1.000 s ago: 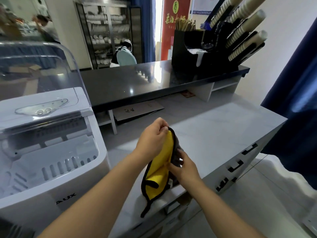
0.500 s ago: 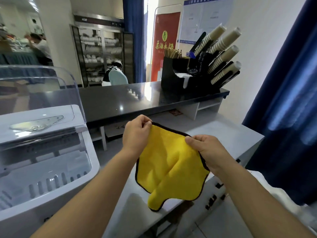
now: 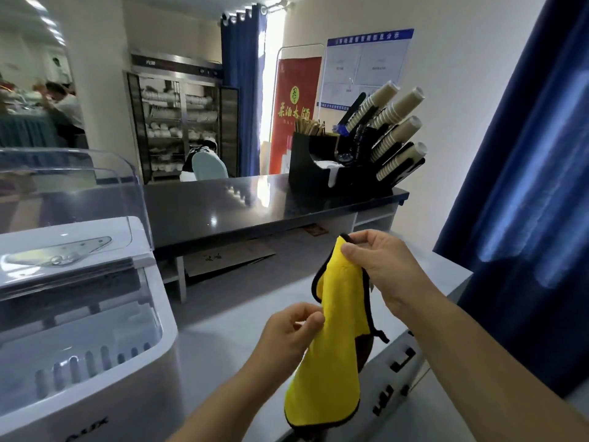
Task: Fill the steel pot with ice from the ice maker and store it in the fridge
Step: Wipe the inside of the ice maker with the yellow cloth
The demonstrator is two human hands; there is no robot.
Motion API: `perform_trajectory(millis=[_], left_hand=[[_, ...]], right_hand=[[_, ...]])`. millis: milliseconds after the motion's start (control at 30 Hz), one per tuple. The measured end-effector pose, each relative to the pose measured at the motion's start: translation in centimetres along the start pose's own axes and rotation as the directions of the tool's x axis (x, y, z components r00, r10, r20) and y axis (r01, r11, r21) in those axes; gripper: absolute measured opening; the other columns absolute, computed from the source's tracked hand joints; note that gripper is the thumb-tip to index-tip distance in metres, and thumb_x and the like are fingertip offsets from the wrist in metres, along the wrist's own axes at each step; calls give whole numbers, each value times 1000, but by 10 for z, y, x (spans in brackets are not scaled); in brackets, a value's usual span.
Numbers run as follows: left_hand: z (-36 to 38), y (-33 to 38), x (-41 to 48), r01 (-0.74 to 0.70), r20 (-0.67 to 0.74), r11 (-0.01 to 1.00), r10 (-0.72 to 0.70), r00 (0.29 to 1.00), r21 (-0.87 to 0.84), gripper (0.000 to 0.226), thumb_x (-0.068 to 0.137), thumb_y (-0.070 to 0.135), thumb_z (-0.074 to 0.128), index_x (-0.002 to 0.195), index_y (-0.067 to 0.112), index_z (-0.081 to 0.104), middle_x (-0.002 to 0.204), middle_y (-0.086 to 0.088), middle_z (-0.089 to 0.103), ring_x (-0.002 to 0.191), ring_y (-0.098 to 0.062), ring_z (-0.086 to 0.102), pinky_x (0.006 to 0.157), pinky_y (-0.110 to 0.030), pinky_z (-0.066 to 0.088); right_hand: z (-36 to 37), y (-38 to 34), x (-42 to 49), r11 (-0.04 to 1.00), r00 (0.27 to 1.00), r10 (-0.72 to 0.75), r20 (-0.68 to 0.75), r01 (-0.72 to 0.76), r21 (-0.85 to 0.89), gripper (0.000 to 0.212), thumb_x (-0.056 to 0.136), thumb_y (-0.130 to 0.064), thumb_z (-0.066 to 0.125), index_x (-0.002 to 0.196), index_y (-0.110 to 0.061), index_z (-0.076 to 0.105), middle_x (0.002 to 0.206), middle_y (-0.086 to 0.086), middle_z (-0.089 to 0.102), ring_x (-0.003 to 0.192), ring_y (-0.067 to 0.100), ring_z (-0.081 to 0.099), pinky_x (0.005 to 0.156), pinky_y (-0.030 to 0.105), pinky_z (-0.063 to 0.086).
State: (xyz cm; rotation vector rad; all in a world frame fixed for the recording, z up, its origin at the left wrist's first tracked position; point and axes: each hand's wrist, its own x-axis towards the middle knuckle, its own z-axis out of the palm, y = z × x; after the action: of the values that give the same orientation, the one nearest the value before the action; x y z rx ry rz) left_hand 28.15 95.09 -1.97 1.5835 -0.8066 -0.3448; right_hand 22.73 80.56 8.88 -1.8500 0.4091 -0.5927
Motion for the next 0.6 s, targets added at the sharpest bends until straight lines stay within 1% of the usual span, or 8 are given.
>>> perform_trajectory(millis=[100,167,200,233,300,400,500,600], left_hand=[[-5,-3,-3,86,115,996,-89,989,33,16,87,42,59,90,28,65,77,20,66,74,2,61,66,-15,47],[-12,-7,-2,163,90,980,-174,981,114,8,85,29,67,92,24,68,88,7,70,83,-11,66,72,-27,54],[-18,-7,-1,202,54,969,-212,976,142,8,84,23,68,92,20,69,91,-1,71,85,-16,66,75,-32,53],[-24,-6,1,237,17,957,-243,970,169,9,83,21,69,91,17,69,92,-6,70,85,-19,65,75,-33,52],[-40,-3,2,283,-39,932,-282,959,228,6,80,21,71,85,18,69,85,-5,69,77,-16,62,66,-27,48],[-64,5,5,258,-137,917,-226,964,304,13,77,20,74,72,21,62,70,0,62,66,-14,56,60,-26,43],[-77,20,7,182,-265,935,-100,959,304,10,80,21,72,76,18,63,73,-3,62,69,-17,56,61,-29,43],[-85,36,11,119,-346,977,-51,937,179,7,83,19,68,84,13,66,82,-9,65,79,-21,59,69,-33,46]], right_hand=[[0,-2,3,999,999,-16,-48,17,28,16,89,-12,63,104,-18,59,89,4,62,86,19,60,67,27,49],[0,-3,6,999,997,-25,-67,27,37,31,88,-11,64,117,-19,56,98,11,63,97,26,62,83,39,54],[-1,-3,7,999,997,-32,-73,35,29,33,88,-11,64,118,-20,56,100,13,64,98,28,62,85,43,55],[-1,-3,8,999,996,-44,-83,45,16,32,88,-10,64,117,-21,57,98,13,64,98,28,63,84,43,56],[0,-1,9,997,989,-76,-125,77,-3,27,89,-8,63,112,-20,60,89,10,65,93,24,64,76,34,56],[7,4,7,989,969,-147,-201,138,-58,18,88,-6,63,102,-18,62,74,3,62,79,16,61,63,15,49],[17,12,6,967,948,-225,-226,187,-175,13,90,-8,61,94,-20,66,81,-5,64,85,14,62,69,15,47],[30,22,-1,965,962,-215,-168,183,-190,10,92,-15,59,95,-21,66,87,-8,64,90,13,61,71,15,47]])
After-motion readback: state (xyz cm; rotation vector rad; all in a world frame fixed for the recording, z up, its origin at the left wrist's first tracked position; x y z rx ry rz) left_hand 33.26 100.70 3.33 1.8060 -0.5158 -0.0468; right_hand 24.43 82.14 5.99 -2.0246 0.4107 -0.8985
